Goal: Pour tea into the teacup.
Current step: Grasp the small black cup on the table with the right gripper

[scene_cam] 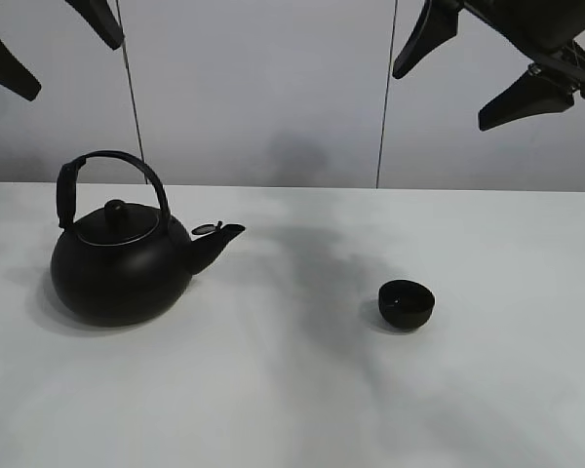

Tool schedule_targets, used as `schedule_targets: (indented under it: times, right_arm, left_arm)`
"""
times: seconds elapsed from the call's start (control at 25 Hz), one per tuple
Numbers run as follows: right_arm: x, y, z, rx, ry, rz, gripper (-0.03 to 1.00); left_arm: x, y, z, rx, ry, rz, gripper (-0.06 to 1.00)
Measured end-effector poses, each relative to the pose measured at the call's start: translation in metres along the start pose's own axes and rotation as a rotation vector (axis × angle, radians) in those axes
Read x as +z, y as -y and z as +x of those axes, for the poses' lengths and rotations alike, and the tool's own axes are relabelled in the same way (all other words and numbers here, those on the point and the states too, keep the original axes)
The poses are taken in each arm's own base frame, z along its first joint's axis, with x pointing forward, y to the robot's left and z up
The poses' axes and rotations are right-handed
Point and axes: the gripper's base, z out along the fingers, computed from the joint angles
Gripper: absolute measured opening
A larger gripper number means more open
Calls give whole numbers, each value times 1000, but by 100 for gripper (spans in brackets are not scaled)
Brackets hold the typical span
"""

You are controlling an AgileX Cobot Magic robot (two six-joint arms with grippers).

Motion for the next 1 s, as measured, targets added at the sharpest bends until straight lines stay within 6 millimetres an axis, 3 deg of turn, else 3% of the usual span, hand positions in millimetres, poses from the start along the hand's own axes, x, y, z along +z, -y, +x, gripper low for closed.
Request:
schedule_targets:
  times: [0.48,0.68,0.84,1.0]
  right_arm:
    - [0,0,-2,0,26,5,66]
    - [1,5,-1,-139,3,50,66]
    - [21,12,14,-263,-156,97,66]
    - [56,5,42,-441,-361,145,66]
  left_arm:
    - [0,0,0,0,0,0,69]
    - [0,0,0,0,0,0,69]
    - [0,0,0,0,0,0,69]
    - [0,0,0,0,0,0,69]
